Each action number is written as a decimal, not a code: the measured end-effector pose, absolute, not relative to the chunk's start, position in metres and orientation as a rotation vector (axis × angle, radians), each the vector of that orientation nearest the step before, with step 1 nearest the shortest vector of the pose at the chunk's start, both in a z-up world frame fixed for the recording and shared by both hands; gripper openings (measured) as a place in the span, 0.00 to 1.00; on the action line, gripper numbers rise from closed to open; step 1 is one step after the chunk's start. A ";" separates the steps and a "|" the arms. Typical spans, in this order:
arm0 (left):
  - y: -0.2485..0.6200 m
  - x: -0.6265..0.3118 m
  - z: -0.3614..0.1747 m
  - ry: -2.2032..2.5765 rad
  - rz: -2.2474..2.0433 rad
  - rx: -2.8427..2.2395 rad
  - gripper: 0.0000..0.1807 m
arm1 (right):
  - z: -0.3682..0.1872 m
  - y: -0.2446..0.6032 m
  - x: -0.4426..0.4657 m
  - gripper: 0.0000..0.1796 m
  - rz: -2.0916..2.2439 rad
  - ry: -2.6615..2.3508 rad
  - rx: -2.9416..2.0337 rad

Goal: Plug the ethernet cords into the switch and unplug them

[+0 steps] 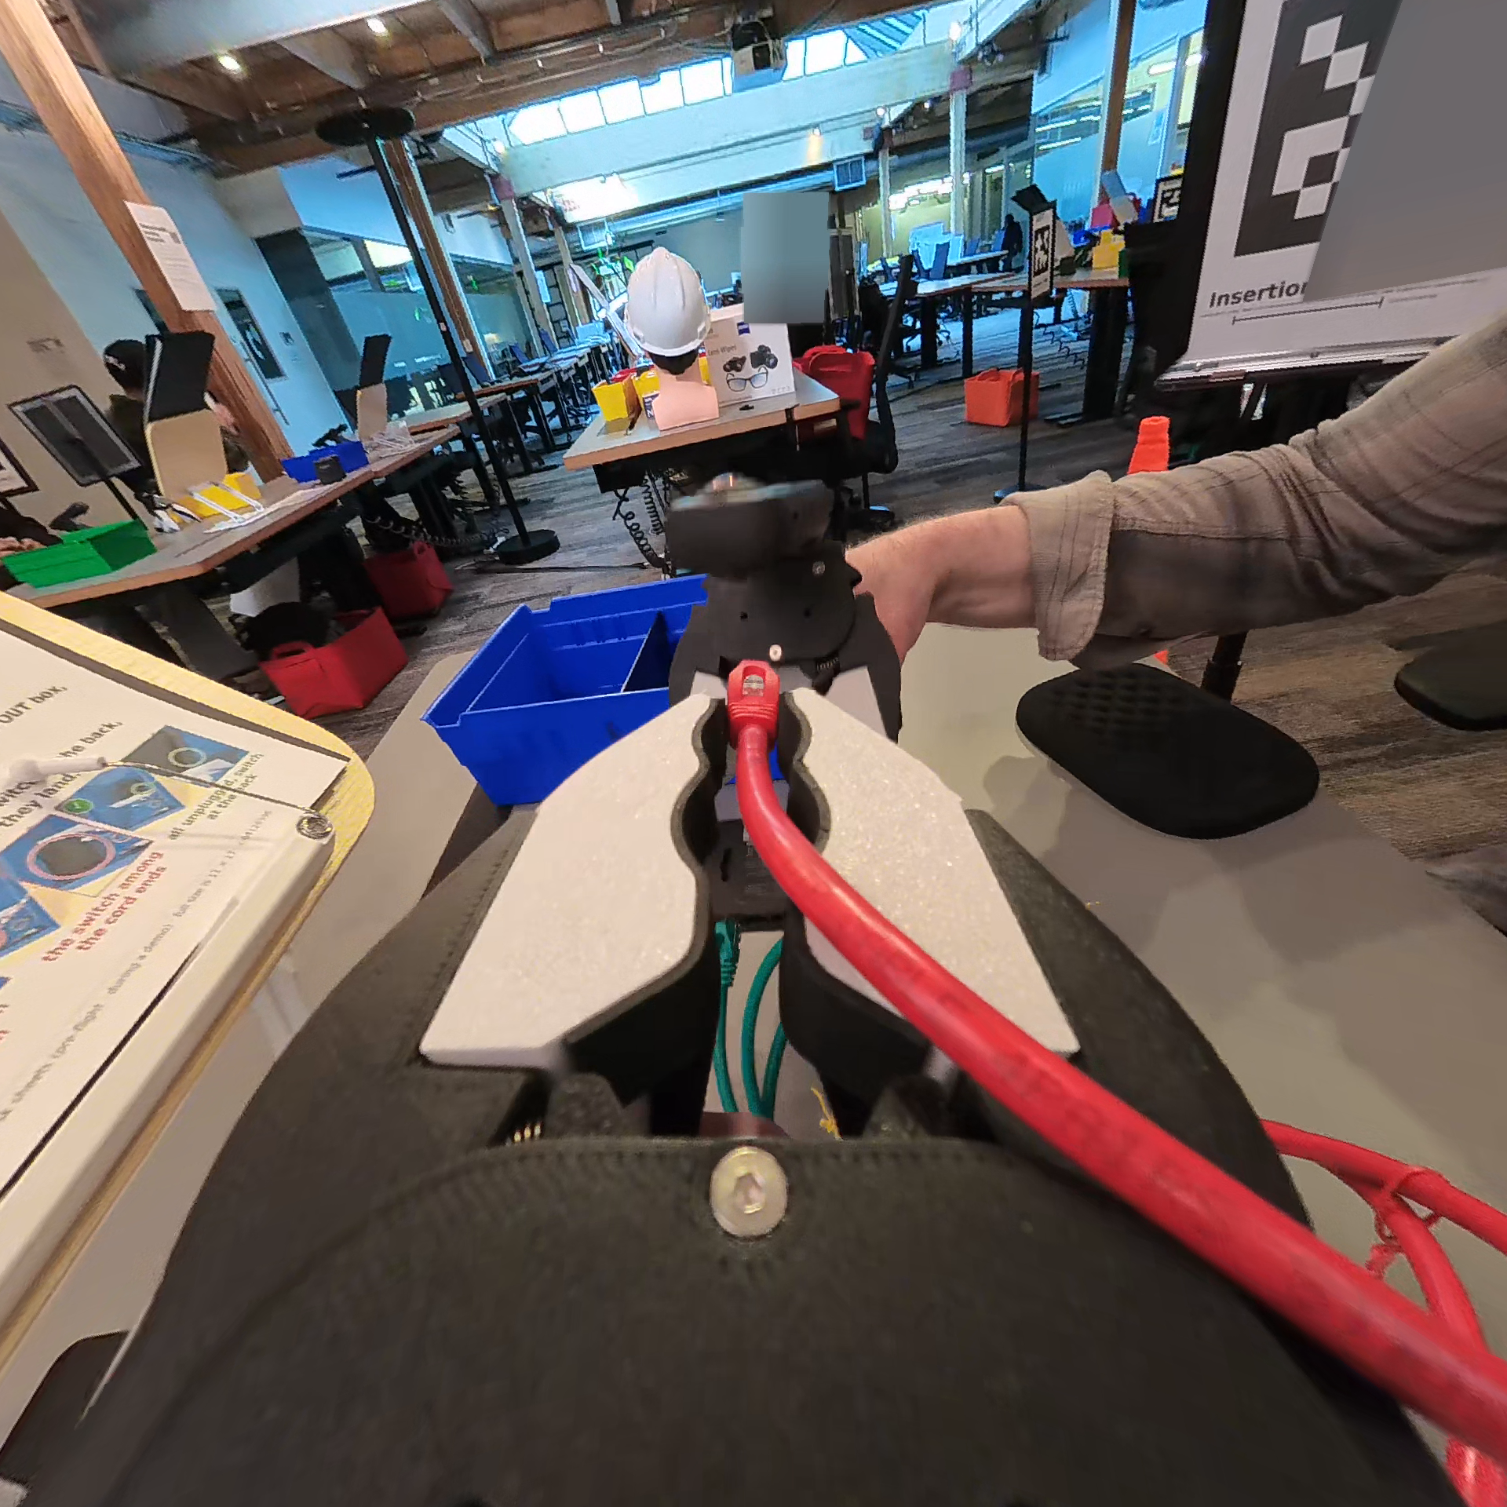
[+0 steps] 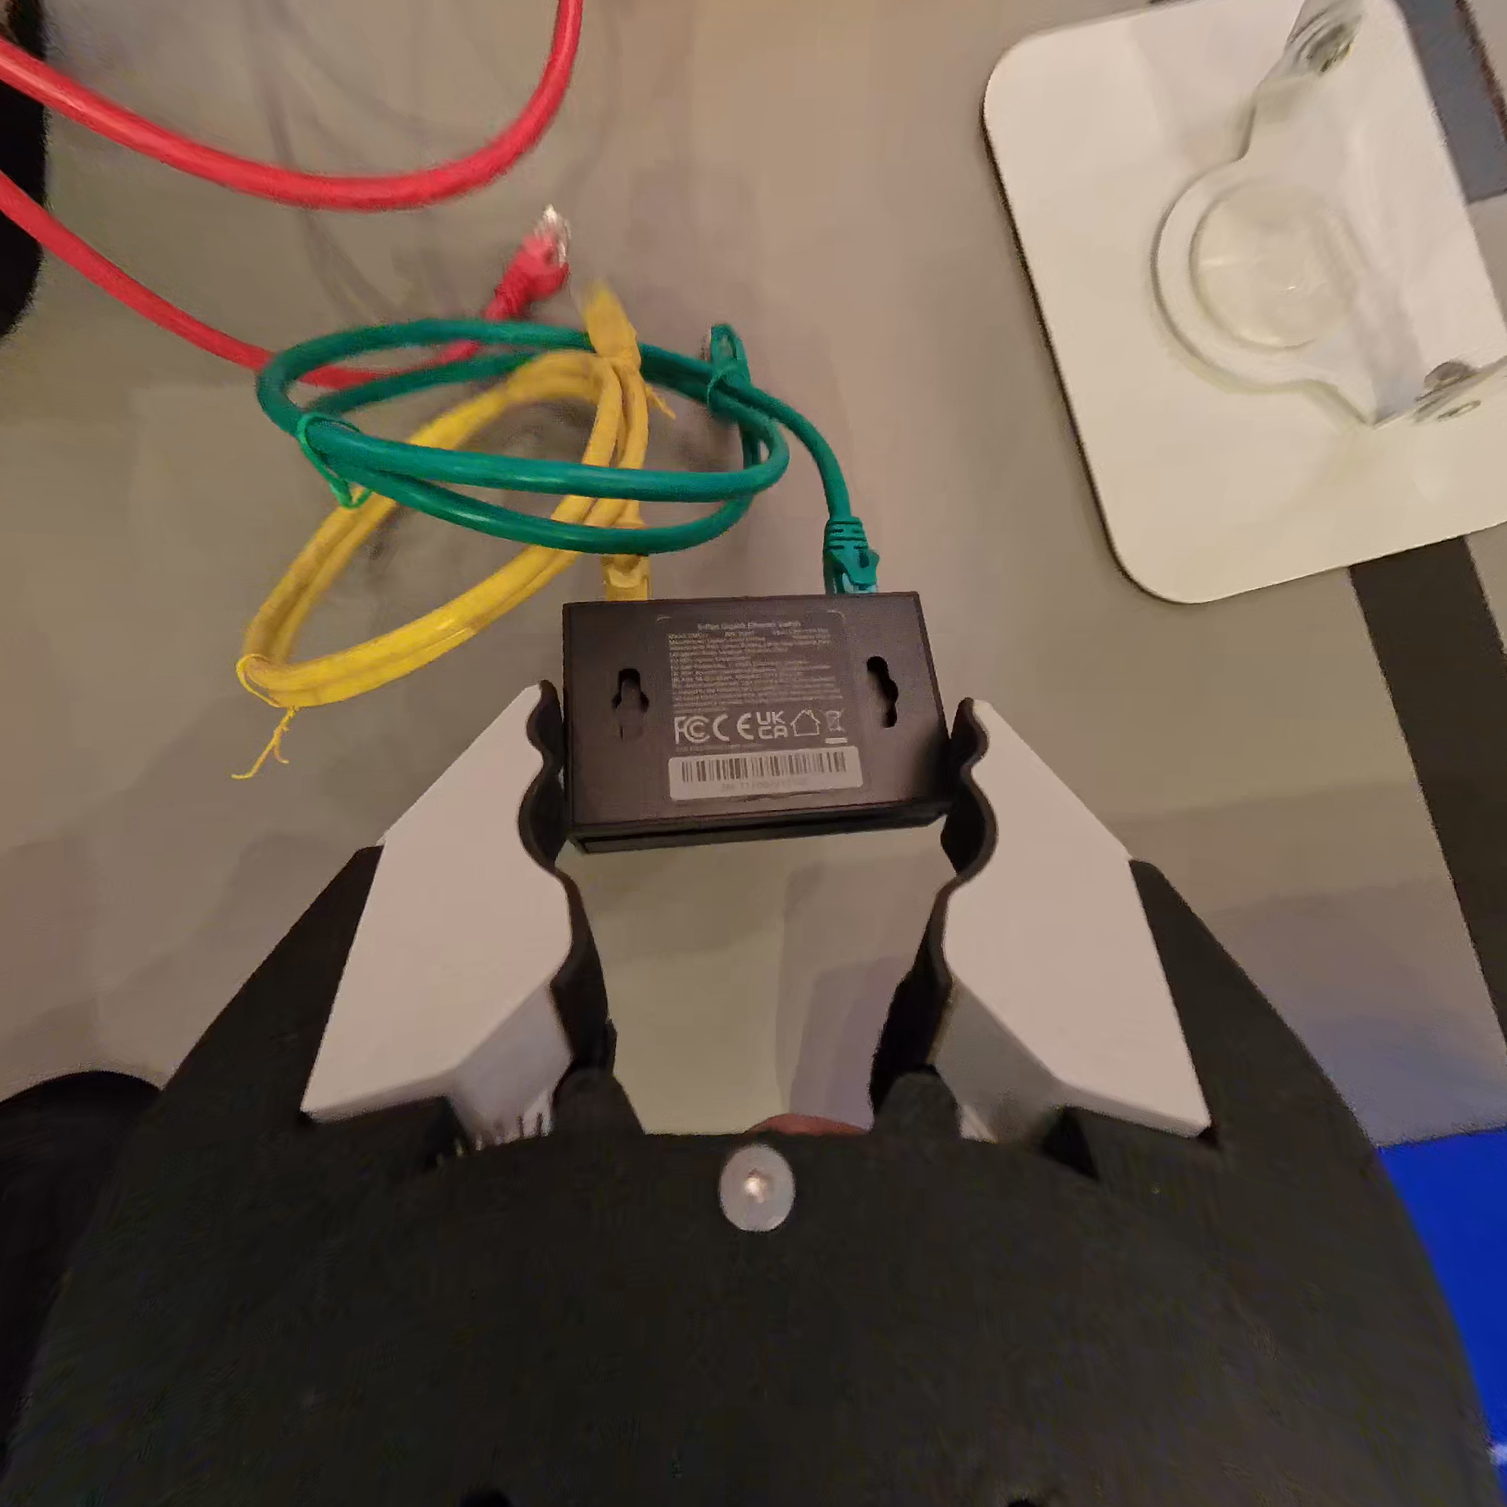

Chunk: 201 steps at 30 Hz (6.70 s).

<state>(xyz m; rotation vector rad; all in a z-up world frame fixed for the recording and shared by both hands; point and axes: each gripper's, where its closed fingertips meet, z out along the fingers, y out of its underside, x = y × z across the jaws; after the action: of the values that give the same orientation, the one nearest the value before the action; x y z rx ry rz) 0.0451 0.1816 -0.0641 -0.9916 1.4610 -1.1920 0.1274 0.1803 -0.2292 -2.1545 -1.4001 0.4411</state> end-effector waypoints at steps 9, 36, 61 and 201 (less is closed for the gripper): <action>0.180 0.055 -0.087 1.557 -1.168 -1.050 0.07 | -0.275 0.162 0.123 0.51 0.326 -1.515 -2.243; 0.200 0.075 -0.234 1.954 -0.853 -1.527 0.07 | -0.306 0.156 0.119 0.53 0.535 -1.212 -2.172; 0.182 0.075 -0.282 2.125 -0.839 -1.677 0.07 | -0.306 0.152 0.116 0.53 0.551 -1.188 -2.122; 0.224 0.062 -0.066 1.139 -1.300 -1.095 0.06 | -0.133 0.054 0.063 0.37 0.709 -1.629 -1.792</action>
<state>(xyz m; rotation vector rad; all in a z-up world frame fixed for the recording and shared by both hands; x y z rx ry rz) 0.0616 0.2238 -0.0659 -1.0951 1.1390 -1.2996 0.0632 0.0542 -0.1333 -1.7916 -1.6294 0.7088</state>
